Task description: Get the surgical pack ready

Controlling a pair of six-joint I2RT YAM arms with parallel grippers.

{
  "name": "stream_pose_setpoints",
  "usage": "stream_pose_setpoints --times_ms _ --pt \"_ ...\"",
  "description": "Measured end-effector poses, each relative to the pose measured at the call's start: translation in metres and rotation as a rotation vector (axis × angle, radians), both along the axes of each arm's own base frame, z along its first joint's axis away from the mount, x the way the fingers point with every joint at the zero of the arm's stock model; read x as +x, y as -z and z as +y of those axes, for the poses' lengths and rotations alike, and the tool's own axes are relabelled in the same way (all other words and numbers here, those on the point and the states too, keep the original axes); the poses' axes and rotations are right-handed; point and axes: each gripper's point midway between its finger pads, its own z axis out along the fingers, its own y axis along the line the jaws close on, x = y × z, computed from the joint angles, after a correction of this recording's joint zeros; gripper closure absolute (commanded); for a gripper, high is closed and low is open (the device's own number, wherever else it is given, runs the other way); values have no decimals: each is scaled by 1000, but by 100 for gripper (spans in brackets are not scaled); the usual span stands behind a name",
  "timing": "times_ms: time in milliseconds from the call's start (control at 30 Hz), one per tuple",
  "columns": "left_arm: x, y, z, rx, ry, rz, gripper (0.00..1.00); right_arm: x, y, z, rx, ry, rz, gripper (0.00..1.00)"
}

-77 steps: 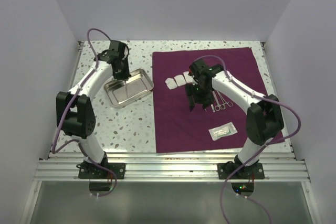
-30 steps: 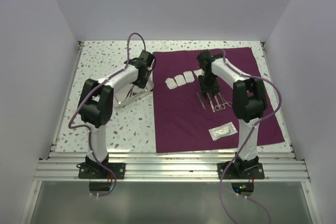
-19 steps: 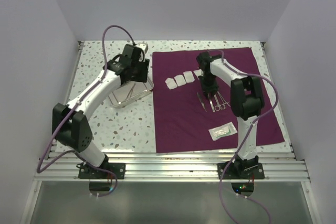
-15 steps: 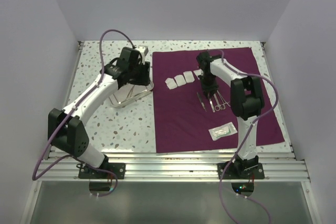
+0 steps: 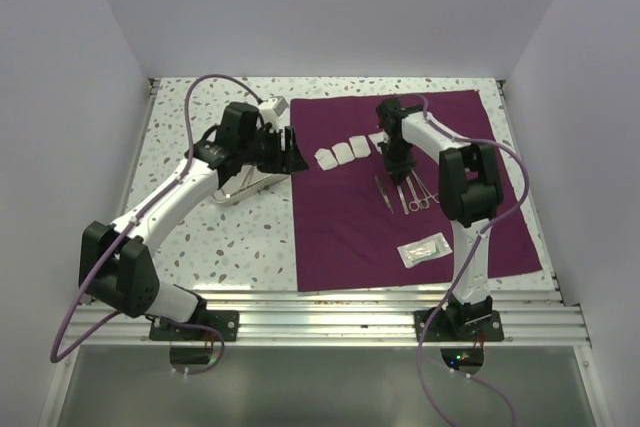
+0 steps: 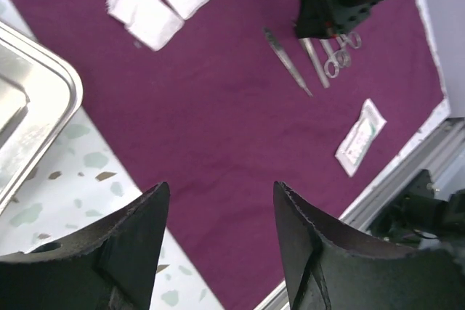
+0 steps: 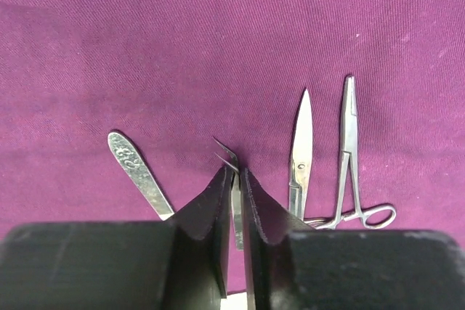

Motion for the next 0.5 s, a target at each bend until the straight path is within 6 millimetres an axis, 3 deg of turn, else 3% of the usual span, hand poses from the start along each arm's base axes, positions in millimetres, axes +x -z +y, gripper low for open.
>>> stream_pose_setpoints --times_ms 133,333,400,500 --pt "-2 -12 -8 -65 14 -16 36 0 1 -1 7 4 2 100" --pt "-10 -16 -18 -116 18 -28 29 -4 -6 0 14 22 10 100" --pt "-14 -17 -26 -140 25 -31 28 -8 -18 5 47 51 7 100" --pt "-18 -18 -43 -187 37 -28 27 -11 -53 22 161 115 -44 100"
